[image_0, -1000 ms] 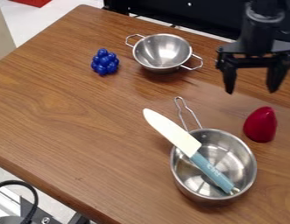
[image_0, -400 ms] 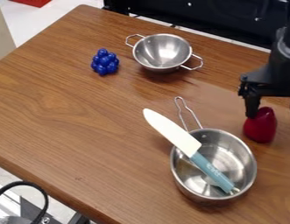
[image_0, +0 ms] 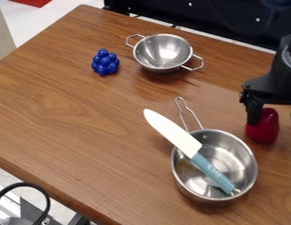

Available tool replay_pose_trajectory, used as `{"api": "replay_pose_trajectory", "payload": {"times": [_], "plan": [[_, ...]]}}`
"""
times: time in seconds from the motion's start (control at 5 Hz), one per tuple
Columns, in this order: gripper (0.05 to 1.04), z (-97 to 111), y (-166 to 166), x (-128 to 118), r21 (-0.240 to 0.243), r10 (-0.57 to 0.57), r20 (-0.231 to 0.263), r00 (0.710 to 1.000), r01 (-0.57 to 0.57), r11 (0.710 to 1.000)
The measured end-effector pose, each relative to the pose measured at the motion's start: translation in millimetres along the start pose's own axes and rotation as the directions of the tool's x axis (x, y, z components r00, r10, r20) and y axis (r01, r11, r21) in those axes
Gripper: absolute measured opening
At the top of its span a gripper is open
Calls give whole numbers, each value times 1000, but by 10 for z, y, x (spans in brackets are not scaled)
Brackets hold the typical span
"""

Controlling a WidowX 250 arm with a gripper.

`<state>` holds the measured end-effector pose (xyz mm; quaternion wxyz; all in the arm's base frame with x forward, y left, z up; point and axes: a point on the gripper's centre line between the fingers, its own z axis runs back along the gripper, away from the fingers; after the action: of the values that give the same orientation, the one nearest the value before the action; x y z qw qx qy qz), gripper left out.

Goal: Move the red object to the middle of the table

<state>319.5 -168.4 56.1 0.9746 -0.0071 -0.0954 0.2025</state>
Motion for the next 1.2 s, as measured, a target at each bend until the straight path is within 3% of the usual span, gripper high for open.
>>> {"api": "replay_pose_trajectory", "payload": {"times": [0.4,0.6,0.8,1.2], "plan": [[997,-129,47,-10,30,14,1,1000,-14,999],[948,-134,51,1,26,15,2,1000,-15,1000],[732,-143,71,7,18,27,-19,999,-27,999],[719,-113,184,87,31,44,-40,998,-43,999]]}}
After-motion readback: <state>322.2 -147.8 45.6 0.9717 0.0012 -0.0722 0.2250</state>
